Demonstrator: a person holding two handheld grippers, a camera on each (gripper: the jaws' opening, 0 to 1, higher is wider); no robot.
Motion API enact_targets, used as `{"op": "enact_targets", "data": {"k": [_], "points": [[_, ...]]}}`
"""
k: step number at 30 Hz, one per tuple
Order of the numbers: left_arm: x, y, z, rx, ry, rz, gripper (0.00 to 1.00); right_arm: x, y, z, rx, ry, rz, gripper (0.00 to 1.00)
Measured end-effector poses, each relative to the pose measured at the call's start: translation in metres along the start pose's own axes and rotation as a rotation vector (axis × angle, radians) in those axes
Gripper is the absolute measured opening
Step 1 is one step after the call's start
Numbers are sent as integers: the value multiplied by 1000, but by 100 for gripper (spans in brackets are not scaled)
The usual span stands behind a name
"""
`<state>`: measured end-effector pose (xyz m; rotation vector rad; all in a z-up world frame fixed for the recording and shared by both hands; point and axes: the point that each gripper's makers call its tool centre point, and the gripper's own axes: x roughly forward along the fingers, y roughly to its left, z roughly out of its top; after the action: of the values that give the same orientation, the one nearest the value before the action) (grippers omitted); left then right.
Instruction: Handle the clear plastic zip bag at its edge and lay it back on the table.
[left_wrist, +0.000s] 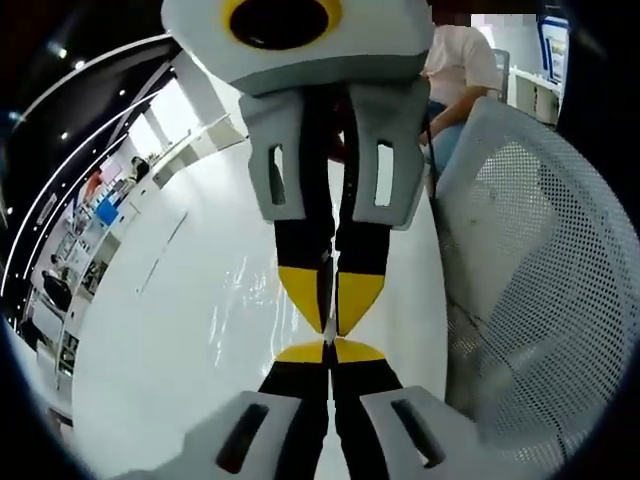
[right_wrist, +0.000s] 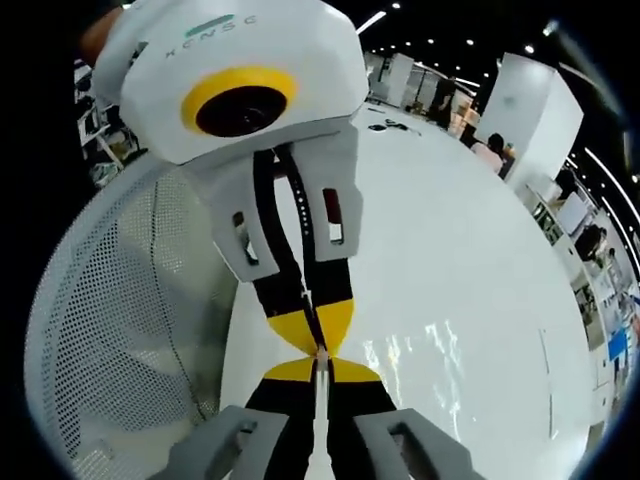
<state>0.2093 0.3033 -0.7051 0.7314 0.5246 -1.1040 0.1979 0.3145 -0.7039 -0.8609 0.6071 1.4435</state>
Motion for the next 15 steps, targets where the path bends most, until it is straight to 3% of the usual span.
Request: {"op": "enact_targets", "data": {"k": [15], "points": [[-2,1,3,-10,-23,-8,0,-1,-2,-7,67,16,7,0]]}}
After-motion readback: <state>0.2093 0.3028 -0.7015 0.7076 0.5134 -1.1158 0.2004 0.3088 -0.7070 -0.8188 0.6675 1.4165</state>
